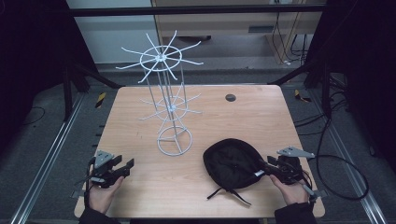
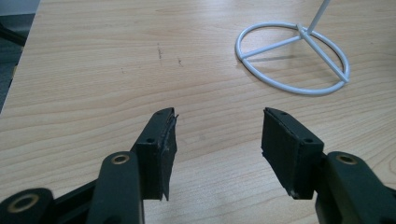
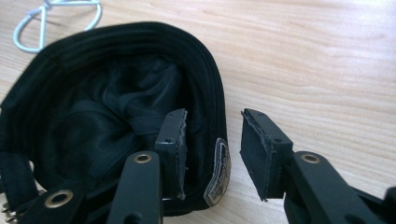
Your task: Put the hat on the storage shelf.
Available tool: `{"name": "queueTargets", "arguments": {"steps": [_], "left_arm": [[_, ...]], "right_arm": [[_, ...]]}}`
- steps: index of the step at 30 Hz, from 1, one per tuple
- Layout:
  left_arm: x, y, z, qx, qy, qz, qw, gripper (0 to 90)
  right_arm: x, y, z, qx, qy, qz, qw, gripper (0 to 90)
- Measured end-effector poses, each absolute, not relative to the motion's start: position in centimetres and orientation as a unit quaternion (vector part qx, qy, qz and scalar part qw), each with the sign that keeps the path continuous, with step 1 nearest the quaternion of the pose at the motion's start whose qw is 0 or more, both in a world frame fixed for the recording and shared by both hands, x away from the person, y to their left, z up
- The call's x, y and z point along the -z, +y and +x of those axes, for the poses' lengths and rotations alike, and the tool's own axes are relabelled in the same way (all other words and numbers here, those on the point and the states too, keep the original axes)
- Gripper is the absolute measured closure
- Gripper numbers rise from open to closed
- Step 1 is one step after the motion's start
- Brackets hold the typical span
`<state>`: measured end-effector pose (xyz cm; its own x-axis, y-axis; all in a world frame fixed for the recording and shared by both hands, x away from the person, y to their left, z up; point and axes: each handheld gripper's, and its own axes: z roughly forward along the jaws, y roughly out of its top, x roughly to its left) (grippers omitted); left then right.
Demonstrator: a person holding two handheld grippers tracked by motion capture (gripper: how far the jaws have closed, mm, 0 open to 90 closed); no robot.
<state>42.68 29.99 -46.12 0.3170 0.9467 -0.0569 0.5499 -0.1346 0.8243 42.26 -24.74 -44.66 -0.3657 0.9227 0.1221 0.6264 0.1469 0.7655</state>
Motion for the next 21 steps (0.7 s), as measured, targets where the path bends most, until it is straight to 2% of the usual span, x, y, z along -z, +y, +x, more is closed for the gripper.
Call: {"name": "queueTargets", "arguments": {"steps": [21], "left_arm": [[45.8, 28.3, 42.4, -0.226, 0.511, 0.722, 0.409, 47.1]], "right_arm": [[46.5, -24.3, 43.6, -0.35, 0.746, 0.542, 0.165, 71.8]]}}
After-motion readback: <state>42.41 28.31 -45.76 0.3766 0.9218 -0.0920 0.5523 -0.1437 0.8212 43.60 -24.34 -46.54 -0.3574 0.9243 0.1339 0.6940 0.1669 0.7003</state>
